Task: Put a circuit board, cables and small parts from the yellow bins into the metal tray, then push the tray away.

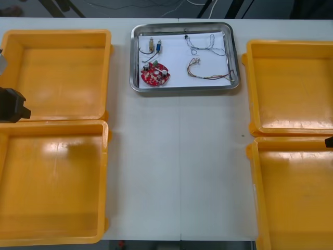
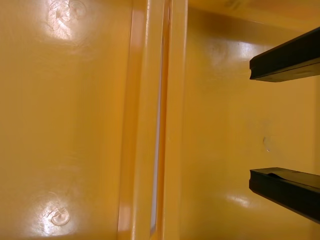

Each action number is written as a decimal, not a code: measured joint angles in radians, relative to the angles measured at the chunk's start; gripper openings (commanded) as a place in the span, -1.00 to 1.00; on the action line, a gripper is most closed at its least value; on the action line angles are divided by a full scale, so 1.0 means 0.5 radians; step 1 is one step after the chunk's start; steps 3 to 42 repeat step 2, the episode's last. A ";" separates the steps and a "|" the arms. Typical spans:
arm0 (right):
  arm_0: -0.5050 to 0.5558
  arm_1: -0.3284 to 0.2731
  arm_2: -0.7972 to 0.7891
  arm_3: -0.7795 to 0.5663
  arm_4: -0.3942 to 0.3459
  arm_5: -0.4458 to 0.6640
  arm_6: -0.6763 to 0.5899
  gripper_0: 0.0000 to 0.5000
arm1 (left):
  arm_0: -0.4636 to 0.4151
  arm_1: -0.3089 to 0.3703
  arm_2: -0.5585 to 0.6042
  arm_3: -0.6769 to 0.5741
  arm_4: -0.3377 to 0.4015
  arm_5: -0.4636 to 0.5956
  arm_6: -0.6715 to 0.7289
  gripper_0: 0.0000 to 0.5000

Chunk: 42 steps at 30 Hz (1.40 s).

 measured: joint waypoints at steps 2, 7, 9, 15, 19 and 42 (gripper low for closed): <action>0.000 0.000 0.000 0.000 0.000 0.000 0.000 1.00 | 0.000 0.000 0.000 0.000 0.000 0.000 0.000 1.00; 0.000 0.000 0.000 0.000 0.000 0.000 0.000 1.00 | 0.000 0.000 0.000 0.000 0.000 0.000 0.000 1.00; 0.000 0.000 0.000 0.000 0.000 0.000 0.000 1.00 | 0.000 0.000 0.000 0.000 0.000 0.000 0.000 1.00; 0.000 0.000 0.000 0.000 0.000 0.000 0.000 1.00 | 0.000 0.000 0.000 0.000 0.000 0.000 0.000 1.00; 0.000 0.000 0.000 0.000 0.000 0.000 0.000 1.00 | 0.000 0.000 0.000 0.000 0.000 0.000 0.000 1.00; 0.000 0.000 0.000 0.000 0.000 0.000 0.000 1.00 | 0.000 0.000 0.000 0.000 0.000 0.000 0.000 1.00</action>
